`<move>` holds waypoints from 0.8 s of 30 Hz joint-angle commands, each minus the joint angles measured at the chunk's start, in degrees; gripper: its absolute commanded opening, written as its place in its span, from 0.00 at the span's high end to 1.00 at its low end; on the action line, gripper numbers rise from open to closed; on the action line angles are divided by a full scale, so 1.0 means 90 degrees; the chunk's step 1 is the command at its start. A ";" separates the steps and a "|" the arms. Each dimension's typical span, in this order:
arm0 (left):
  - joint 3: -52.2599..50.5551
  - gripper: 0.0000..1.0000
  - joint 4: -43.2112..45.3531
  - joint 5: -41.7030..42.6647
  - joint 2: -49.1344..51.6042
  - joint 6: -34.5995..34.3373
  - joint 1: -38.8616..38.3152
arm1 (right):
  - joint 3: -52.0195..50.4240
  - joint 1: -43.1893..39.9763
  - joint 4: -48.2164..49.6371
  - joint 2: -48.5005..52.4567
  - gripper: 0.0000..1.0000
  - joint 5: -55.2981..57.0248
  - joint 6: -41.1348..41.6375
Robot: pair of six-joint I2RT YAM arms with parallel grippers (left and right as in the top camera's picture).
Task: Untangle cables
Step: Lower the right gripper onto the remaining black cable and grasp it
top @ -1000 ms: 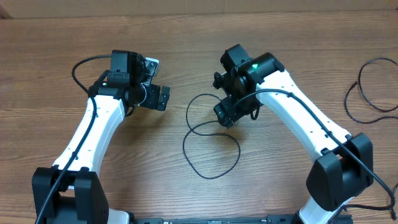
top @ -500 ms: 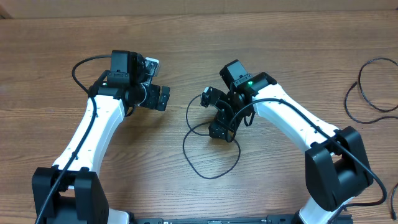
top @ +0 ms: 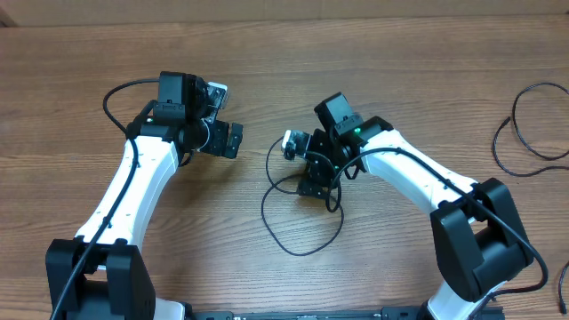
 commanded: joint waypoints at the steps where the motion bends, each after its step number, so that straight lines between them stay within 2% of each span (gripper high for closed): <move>1: 0.0061 0.00 0.0002 0.0083 -0.0034 0.0141 -0.0007 | -0.0262 0.0002 0.0219 -0.0005 0.00 -0.0107 -0.0163; 11: 0.0061 0.01 0.0002 0.0080 -0.0034 0.0141 -0.0007 | -0.0782 0.0002 0.1273 -0.0005 0.00 -0.0340 -0.0163; 24: 0.0061 0.01 0.0002 0.0080 -0.0034 0.0141 -0.0007 | -0.0789 0.0002 0.1503 0.0100 0.00 -0.0340 -0.0163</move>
